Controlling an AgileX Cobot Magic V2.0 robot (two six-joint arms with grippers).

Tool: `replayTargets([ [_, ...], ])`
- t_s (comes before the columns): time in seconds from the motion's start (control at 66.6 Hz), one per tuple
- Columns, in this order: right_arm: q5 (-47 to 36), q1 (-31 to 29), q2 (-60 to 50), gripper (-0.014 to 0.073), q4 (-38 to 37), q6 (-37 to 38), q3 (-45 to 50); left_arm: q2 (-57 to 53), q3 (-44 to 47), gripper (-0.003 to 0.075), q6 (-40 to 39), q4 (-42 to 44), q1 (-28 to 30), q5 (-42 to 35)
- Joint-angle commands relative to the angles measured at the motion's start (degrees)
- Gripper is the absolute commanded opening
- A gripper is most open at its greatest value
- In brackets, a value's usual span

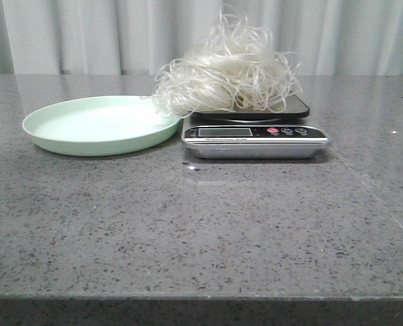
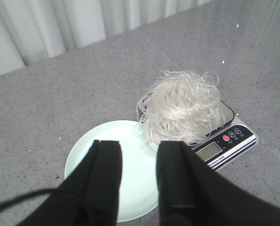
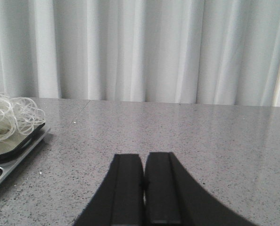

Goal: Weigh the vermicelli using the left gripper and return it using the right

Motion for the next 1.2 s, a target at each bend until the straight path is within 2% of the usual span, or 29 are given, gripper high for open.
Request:
replayTargets([
  [0.0, -4.66, -0.3, -1.0, 0.0167, -0.71, -0.17, -0.43, -8.48, 6.5, 0.0204, -0.56, -0.08, 0.07, -9.13],
  [0.315, -4.66, -0.3, -1.0, 0.0167, -0.71, -0.17, -0.43, -32.88, 29.31, 0.0126, -0.56, 0.23, 0.07, -13.65],
  [0.526, -4.66, -0.3, -1.0, 0.0167, -0.71, -0.17, -0.43, -49.83, 42.04, 0.0127, -0.56, 0.43, 0.07, -14.06],
  [0.616, -4.66, -0.3, -1.0, 0.0167, -0.71, -0.17, -0.43, -54.78, 46.74, 0.0127, -0.56, 0.89, 0.07, -17.13],
  [0.676, -4.66, -0.3, -1.0, 0.0167, -0.71, -0.17, -0.43, -55.25, 47.89, 0.0127, -0.56, 0.89, 0.07, -20.0],
  [0.841, -5.3, -0.3, -0.99, 0.0167, -0.71, -0.17, -0.43, -53.92, 47.89, 0.0127, -0.56, 0.89, 0.07, -20.46],
  [1.037, -11.95, -0.3, -0.93, 0.0167, 1.93, -0.12, -2.12, -53.92, 47.89, 0.0127, -0.56, 0.89, 0.07, -20.51],
  [1.112, -7.92, -0.29, -0.24, 0.0167, 2.44, -0.12, -5.97, -53.92, 47.89, 0.0127, -0.56, 0.89, 0.07, -20.51],
  [1.187, 3.6, -0.24, 2.81, 0.0167, 2.38, -0.12, -12.36, -53.92, 47.89, 0.0127, -0.56, 0.89, 0.07, -20.62],
])
